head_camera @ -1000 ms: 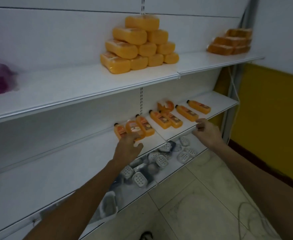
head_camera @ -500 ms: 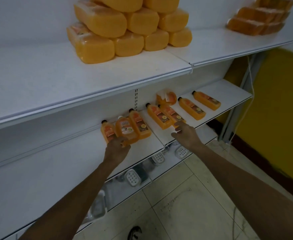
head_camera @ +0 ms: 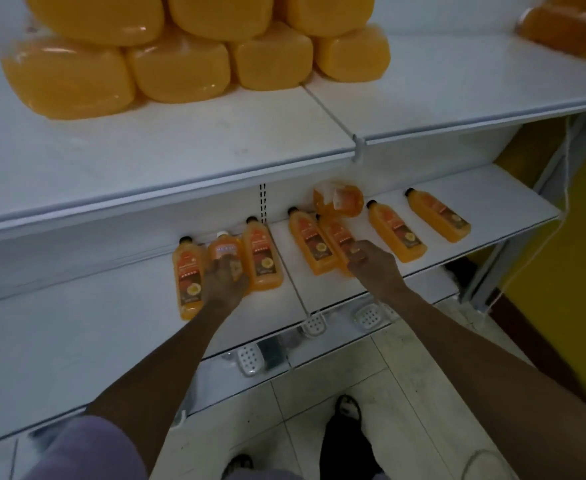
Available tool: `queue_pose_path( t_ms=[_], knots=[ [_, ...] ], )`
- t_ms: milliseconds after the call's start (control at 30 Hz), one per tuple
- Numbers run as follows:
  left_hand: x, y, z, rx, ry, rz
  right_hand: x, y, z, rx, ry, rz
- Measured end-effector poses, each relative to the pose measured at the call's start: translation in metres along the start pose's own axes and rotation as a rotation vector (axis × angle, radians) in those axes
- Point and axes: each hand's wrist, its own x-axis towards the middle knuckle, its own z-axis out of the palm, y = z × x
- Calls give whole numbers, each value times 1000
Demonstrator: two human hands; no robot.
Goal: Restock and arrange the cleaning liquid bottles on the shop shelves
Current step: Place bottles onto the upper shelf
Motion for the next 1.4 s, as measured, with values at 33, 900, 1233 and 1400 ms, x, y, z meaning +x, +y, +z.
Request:
queue_pose_path(
  t_ms=[33, 900, 1233, 1400],
  knots=[
    [4, 0, 6, 41, 29, -63, 12, 7, -4, 9, -32, -18],
    [-5, 18, 113, -402, 94, -863, 251, 64, 10, -225, 1, -370],
    [-15, 24, 126, -527, 211, -738, 279, 52, 15, -643, -37, -535],
    [-31, 33, 135, -480, 304, -726, 261, 64, 12, -405, 47, -435]
  ],
)
